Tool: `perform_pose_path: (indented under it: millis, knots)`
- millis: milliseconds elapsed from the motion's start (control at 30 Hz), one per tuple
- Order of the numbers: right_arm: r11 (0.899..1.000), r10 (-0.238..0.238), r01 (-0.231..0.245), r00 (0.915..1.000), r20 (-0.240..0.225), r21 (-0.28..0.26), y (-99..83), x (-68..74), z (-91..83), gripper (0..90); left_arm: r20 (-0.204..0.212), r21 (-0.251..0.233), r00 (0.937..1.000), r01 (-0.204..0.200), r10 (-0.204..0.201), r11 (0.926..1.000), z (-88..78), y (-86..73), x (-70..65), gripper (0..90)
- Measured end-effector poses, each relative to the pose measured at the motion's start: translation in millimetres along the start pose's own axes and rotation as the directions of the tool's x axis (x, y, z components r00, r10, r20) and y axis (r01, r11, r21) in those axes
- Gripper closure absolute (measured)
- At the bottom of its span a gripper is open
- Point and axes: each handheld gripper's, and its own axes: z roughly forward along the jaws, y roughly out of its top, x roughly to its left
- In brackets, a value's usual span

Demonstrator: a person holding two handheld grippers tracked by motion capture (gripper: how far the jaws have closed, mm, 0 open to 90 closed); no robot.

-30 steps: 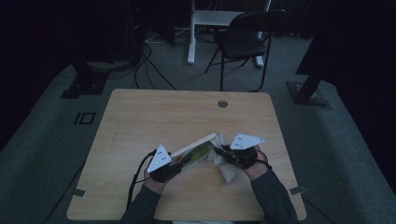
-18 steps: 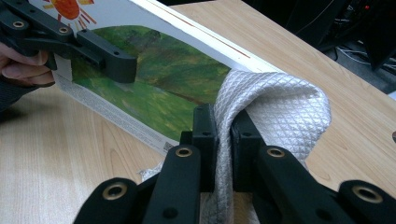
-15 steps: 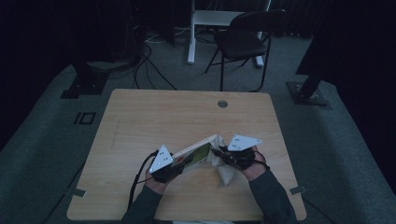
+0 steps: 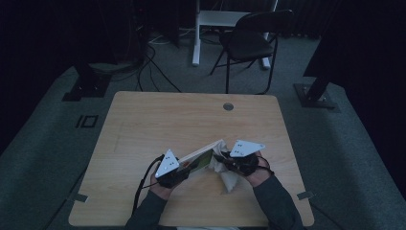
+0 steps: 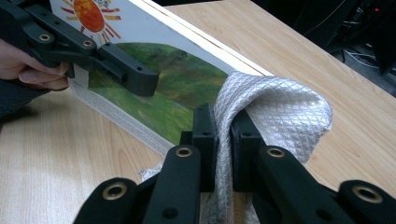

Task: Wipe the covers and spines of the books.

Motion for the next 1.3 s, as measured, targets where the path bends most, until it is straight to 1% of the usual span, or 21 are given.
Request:
perform_pose_path:
  millis: [767, 1300]
  knots:
    - [1.0, -0.027, 0.027, 0.9994, -0.02, 0.0, 5.0, 9.2, 4.2, 83.3, -0.004, 0.015, 1.0, 0.001, -0.001, 0.9999, 4.1, -2.8, -0.7, 78.0]
    - [0.999, -0.05, 0.049, 0.9982, -0.034, -0.011, 9.6, 16.0, 7.4, 83.3, -0.001, 0.02, 1.0, 0.0, 0.0, 0.9998, 5.2, -3.5, -0.6, 78.0]
